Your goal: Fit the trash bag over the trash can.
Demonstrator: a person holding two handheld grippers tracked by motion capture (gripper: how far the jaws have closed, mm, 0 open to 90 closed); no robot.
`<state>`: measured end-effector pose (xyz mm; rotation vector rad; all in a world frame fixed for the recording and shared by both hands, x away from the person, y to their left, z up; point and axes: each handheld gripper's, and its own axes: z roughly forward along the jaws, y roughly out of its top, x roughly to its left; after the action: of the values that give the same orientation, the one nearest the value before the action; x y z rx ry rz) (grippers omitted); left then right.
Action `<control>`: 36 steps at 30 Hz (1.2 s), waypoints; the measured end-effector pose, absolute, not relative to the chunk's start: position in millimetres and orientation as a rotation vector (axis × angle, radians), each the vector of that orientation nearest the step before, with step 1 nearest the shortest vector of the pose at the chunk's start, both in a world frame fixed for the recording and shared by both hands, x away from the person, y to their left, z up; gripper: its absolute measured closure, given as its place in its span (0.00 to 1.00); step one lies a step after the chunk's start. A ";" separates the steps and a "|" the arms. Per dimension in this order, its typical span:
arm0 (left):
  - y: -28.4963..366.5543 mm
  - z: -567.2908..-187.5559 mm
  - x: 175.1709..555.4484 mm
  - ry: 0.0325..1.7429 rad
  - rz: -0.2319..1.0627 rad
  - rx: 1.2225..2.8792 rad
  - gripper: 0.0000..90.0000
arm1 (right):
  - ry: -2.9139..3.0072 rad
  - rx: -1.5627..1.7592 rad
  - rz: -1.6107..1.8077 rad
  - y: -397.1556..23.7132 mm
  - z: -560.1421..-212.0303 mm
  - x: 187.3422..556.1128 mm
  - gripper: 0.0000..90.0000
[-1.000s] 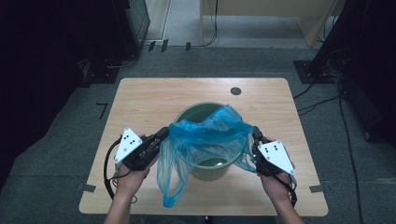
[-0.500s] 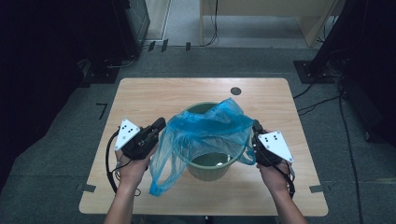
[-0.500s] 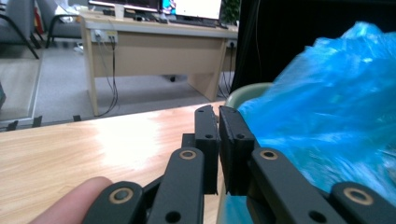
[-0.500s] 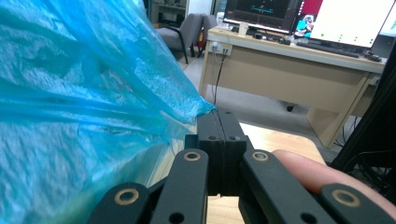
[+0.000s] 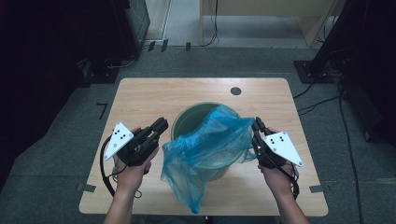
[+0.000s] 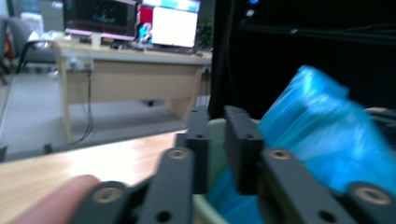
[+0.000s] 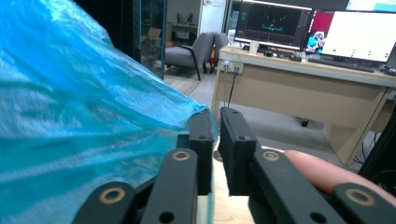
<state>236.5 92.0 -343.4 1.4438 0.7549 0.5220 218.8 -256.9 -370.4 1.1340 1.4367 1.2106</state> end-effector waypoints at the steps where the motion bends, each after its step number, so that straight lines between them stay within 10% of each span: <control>1: 89.7 -341.2 232.3 0.732 0.508 1.444 0.78 | 1.436 1.128 1.212 -255.6 -369.4 217.9 0.99; 13: 42.9 -337.1 192.4 0.428 0.589 1.608 0.50 | 1.417 1.088 1.236 -241.4 -356.6 214.3 0.99; 21: 29.1 -344.1 208.0 0.465 0.602 1.711 0.96 | 1.395 1.055 1.281 -240.3 -345.5 211.3 0.96; 36: 44.2 -329.1 241.0 0.767 0.524 1.363 1.00 | 1.393 1.008 1.414 -238.5 -345.8 188.9 0.73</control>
<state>241.0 44.2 -329.1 1.3631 0.7675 0.5236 188.9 -238.5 -345.8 1.0076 1.3933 1.4135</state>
